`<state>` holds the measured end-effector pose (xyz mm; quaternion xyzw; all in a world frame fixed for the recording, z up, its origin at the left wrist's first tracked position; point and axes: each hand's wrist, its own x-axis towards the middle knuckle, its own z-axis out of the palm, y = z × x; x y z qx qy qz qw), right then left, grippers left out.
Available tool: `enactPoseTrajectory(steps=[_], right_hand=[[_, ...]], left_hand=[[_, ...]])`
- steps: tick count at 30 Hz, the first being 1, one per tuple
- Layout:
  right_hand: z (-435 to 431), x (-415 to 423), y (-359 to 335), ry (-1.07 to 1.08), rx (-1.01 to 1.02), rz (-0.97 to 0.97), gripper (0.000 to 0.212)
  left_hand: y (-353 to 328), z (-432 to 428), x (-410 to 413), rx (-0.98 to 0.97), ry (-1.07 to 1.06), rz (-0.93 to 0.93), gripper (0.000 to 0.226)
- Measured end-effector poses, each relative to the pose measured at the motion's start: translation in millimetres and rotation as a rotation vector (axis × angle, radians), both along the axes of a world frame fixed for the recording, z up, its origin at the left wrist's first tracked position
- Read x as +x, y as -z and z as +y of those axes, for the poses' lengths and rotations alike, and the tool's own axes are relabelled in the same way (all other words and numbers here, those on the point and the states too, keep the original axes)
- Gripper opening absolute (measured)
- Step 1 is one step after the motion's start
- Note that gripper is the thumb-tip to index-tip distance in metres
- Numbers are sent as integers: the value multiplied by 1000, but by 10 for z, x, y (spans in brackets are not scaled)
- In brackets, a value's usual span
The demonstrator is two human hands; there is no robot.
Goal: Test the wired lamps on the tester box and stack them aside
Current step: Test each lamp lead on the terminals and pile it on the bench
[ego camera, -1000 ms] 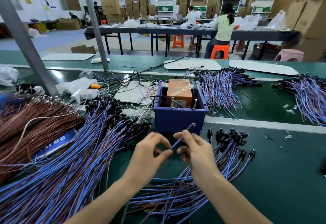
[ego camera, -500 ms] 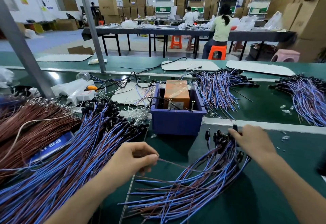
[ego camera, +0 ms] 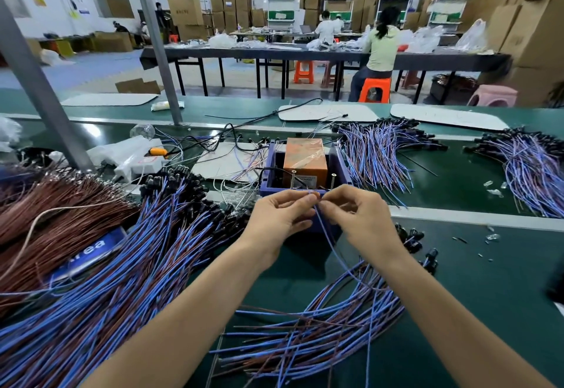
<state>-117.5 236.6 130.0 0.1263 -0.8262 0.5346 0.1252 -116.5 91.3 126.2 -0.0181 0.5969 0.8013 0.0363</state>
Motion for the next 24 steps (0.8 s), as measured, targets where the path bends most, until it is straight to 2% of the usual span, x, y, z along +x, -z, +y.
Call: enactPoseTrajectory(steps=[4, 9, 14, 24], right_hand=[[52, -197, 117, 130, -211, -179, 17], [86, -323, 358, 357, -13, -192, 16], [81, -379, 361, 417, -11, -135, 9], [88, -443, 335, 469, -8, -37, 11]], left_hand=[[84, -10, -182, -67, -47, -77, 8], [205, -61, -330, -81, -114, -170, 10], [225, -92, -386, -37, -141, -188, 8], [256, -147, -498, -66, -150, -168, 11]])
